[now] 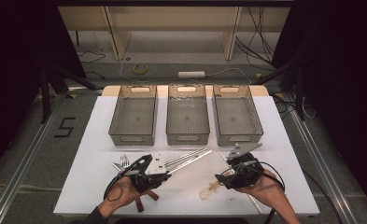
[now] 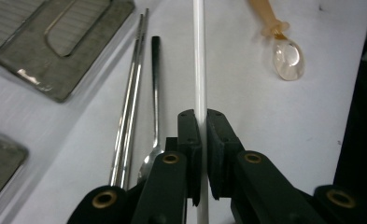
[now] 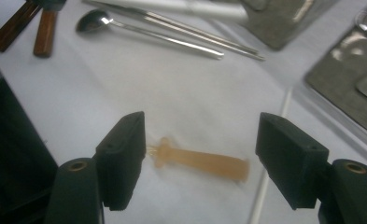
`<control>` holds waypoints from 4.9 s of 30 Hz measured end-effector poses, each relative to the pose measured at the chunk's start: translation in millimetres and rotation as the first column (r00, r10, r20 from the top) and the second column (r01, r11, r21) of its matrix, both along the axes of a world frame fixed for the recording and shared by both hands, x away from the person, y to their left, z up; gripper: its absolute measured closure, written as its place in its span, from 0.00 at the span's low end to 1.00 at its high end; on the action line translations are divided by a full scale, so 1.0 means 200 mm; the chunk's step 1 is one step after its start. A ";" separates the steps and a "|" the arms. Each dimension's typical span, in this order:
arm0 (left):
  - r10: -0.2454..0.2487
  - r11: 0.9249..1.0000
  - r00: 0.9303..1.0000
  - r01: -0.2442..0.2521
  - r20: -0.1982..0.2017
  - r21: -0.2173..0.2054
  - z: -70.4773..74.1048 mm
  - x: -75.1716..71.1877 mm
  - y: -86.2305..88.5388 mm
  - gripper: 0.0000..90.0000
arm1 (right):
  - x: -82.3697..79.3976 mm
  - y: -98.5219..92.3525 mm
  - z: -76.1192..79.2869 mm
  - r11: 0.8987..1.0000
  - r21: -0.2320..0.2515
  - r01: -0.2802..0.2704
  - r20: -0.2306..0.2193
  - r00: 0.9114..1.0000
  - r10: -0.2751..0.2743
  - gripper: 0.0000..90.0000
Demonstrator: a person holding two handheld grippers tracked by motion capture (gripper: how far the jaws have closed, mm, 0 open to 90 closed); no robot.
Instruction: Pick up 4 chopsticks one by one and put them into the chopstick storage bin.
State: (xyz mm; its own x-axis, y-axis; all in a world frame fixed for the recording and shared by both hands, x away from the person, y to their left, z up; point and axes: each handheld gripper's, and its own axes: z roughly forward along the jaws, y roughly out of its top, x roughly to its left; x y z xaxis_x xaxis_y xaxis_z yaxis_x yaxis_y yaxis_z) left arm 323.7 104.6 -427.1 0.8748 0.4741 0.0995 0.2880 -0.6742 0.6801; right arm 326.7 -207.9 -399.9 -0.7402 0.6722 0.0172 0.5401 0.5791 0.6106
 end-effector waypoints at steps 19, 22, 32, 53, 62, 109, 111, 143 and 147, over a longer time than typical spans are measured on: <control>0.337 0.929 0.941 -0.338 -0.028 -0.152 0.14 0.27 0.30 0.94 | -0.06 -0.18 -0.15 0.991 -0.039 0.126 -0.064 0.990 -0.128 0.33; 0.383 0.910 0.923 -0.382 -0.030 -0.161 0.17 0.33 0.34 0.94 | -0.06 -0.19 -0.16 0.990 -0.040 0.135 -0.067 0.988 -0.138 0.32; 0.492 0.851 0.869 -0.493 -0.054 -0.181 0.22 0.56 0.46 0.94 | -0.08 -0.19 -0.20 0.990 -0.049 0.133 -0.074 0.988 -0.137 0.30; 0.612 0.764 0.782 -0.623 -0.117 -0.170 0.17 0.90 0.59 0.94 | -0.10 -0.21 -0.21 0.990 -0.044 0.133 -0.086 0.987 -0.136 0.30; 0.640 0.751 0.760 -0.650 -0.118 -0.117 0.10 0.97 0.60 0.94 | -0.10 -0.21 -0.21 0.991 -0.045 0.130 -0.093 0.987 -0.133 0.30; 0.422 0.853 0.891 -0.453 -0.168 -0.261 0.12 0.34 0.42 0.19 | 0.00 -0.17 -0.22 0.937 -0.342 0.068 -0.279 0.945 -0.171 0.68; 0.410 0.856 0.897 -0.442 -0.168 -0.269 0.11 0.31 0.40 0.19 | 0.00 -0.18 -0.22 0.936 -0.346 0.059 -0.286 0.944 -0.165 0.70; 0.333 0.898 0.939 -0.344 -0.087 -0.273 0.04 0.10 0.32 0.18 | 0.04 -0.15 -0.27 0.915 -0.395 0.079 -0.311 0.926 -0.215 0.90; 0.328 0.903 0.941 -0.337 -0.077 -0.266 0.04 0.09 0.31 0.18 | 0.04 -0.16 -0.27 0.916 -0.391 0.088 -0.318 0.921 -0.225 0.92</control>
